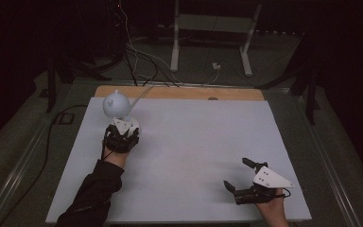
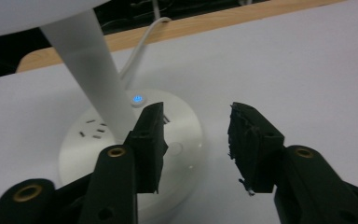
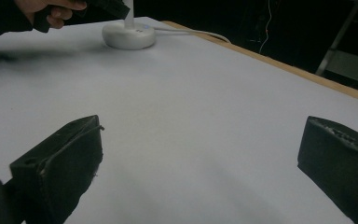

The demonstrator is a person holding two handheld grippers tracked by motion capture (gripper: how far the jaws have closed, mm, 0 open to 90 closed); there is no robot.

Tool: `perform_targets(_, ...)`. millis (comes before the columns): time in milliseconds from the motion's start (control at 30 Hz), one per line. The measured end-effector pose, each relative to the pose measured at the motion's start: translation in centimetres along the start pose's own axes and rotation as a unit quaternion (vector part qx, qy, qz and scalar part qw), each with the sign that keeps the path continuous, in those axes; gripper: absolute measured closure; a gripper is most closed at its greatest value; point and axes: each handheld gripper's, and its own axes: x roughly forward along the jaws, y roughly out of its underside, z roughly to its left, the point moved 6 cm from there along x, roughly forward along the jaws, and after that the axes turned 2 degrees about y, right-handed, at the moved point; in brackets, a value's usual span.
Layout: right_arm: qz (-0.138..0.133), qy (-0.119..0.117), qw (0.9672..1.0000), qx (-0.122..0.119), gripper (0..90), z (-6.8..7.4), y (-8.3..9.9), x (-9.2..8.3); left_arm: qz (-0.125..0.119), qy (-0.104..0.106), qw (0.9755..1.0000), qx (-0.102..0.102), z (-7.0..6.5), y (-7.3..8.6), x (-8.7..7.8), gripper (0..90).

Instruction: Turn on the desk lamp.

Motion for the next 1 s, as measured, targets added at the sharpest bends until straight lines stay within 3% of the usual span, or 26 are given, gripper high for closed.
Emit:
perform_targets(267, -0.001, 0.0, 1.0, 0.001, 0.0, 0.0, 0.0, 0.0, -0.002, -0.017, 0.9998, 0.001, 0.6, 0.0, 0.3, 74.7)
perform_targets(567, 0.001, -0.001, 1.0, 0.0, 0.0, 0.0, 0.0, 0.0, -0.003, -0.027, 0.9996, 0.0, 1.0, 0.4, 1.1, 86.3)
perform_targets(1000, 0.001, -0.002, 1.0, 0.001, 0.0, 0.0, 0.0, 0.0, 0.009, -0.008, 0.9999, -0.008, 1.3, 1.4, 2.1, 90.0)
